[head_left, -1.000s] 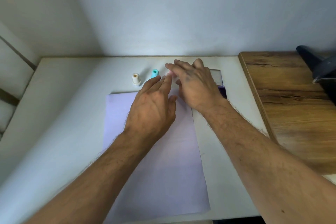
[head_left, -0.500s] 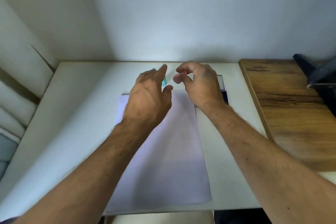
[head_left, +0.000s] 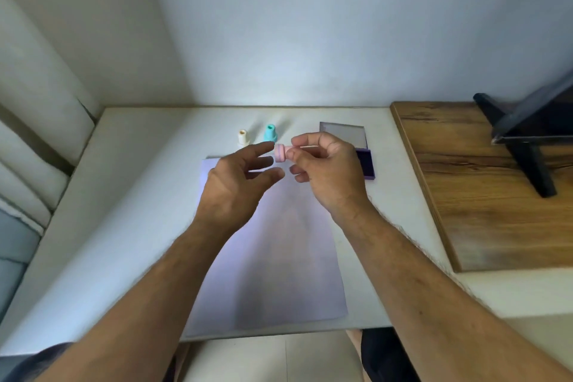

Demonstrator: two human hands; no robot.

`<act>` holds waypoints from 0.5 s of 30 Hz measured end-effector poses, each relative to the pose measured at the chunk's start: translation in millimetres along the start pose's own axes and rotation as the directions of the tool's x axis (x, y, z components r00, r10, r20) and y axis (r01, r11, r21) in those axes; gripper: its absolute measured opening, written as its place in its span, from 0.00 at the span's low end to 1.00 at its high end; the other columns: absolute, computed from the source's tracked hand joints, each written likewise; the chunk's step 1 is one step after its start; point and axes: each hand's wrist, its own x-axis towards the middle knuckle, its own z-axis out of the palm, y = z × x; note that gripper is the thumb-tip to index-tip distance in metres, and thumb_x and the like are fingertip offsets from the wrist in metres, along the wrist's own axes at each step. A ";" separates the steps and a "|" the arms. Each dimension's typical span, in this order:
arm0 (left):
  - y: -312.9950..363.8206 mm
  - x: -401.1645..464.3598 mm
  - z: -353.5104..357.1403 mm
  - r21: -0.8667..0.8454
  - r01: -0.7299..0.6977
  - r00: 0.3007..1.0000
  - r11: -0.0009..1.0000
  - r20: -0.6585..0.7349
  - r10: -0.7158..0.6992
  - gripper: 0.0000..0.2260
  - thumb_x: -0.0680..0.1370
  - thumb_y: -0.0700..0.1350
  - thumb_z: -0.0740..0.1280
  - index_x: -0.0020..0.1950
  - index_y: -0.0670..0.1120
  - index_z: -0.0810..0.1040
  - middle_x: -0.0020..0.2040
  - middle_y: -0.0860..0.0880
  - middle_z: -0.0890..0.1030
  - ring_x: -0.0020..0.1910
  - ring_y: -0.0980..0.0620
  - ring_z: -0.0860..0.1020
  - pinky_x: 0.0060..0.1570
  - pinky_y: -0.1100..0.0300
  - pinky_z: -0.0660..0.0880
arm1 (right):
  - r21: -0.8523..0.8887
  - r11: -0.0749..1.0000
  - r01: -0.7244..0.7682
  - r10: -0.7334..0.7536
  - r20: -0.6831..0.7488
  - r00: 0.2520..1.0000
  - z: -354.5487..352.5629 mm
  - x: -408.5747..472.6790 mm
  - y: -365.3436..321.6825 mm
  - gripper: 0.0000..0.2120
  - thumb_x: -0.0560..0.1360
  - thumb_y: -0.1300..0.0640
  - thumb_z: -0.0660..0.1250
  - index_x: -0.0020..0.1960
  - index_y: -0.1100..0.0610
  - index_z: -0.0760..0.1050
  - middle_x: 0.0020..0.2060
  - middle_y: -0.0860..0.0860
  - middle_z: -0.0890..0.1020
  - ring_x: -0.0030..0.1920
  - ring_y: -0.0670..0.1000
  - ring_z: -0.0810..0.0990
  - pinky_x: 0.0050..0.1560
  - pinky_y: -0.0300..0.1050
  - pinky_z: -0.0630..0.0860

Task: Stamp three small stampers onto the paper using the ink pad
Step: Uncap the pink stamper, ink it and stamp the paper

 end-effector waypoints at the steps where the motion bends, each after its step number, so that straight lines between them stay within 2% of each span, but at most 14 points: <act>1: -1.9 4.0 -0.2 -0.029 0.001 1.000 1.000 0.000 -0.001 0.19 0.73 0.48 0.75 0.63 0.58 0.80 0.54 0.55 0.85 0.51 0.59 0.83 0.55 0.59 0.79 | 0.013 1.000 -0.017 0.017 0.018 1.000 0.3 1.3 2.1 0.09 0.68 0.54 0.77 0.47 0.52 0.82 0.36 0.48 0.86 0.32 0.46 0.84 0.33 0.38 0.80; 4: 0.1 20.3 -3.1 -0.159 0.009 1.000 0.987 0.021 -0.006 0.16 0.70 0.45 0.78 0.57 0.54 0.83 0.50 0.53 0.87 0.51 0.57 0.84 0.59 0.55 0.77 | 0.114 0.990 -0.080 0.070 0.086 0.994 -1.6 10.8 2.4 0.07 0.70 0.57 0.76 0.47 0.54 0.82 0.36 0.52 0.86 0.32 0.49 0.84 0.35 0.42 0.81; 7: 0.1 36.1 -4.4 -0.155 -0.041 0.999 0.987 0.018 0.044 0.15 0.68 0.46 0.79 0.53 0.55 0.85 0.49 0.56 0.87 0.50 0.57 0.84 0.57 0.55 0.78 | 0.228 0.959 -0.169 0.129 0.180 0.975 -2.4 23.4 3.7 0.05 0.71 0.58 0.75 0.45 0.55 0.82 0.35 0.55 0.86 0.34 0.53 0.85 0.36 0.44 0.81; 11: -8.5 41.7 -3.2 -0.165 -0.093 0.996 0.982 -0.032 0.088 0.14 0.69 0.43 0.78 0.52 0.56 0.85 0.49 0.58 0.86 0.48 0.57 0.85 0.54 0.56 0.79 | 0.288 0.923 -0.254 0.184 0.250 0.951 3.6 31.7 10.9 0.02 0.74 0.60 0.72 0.47 0.56 0.82 0.35 0.55 0.86 0.35 0.54 0.85 0.36 0.44 0.81; 15: -14.5 42.1 -1.8 -0.171 -0.130 0.991 0.977 -0.042 0.125 0.15 0.70 0.41 0.77 0.51 0.58 0.85 0.49 0.57 0.87 0.49 0.55 0.85 0.55 0.53 0.79 | 0.329 0.881 -0.341 0.225 0.343 0.912 8.2 35.4 17.2 0.05 0.78 0.61 0.67 0.51 0.59 0.82 0.38 0.57 0.86 0.37 0.55 0.85 0.39 0.46 0.82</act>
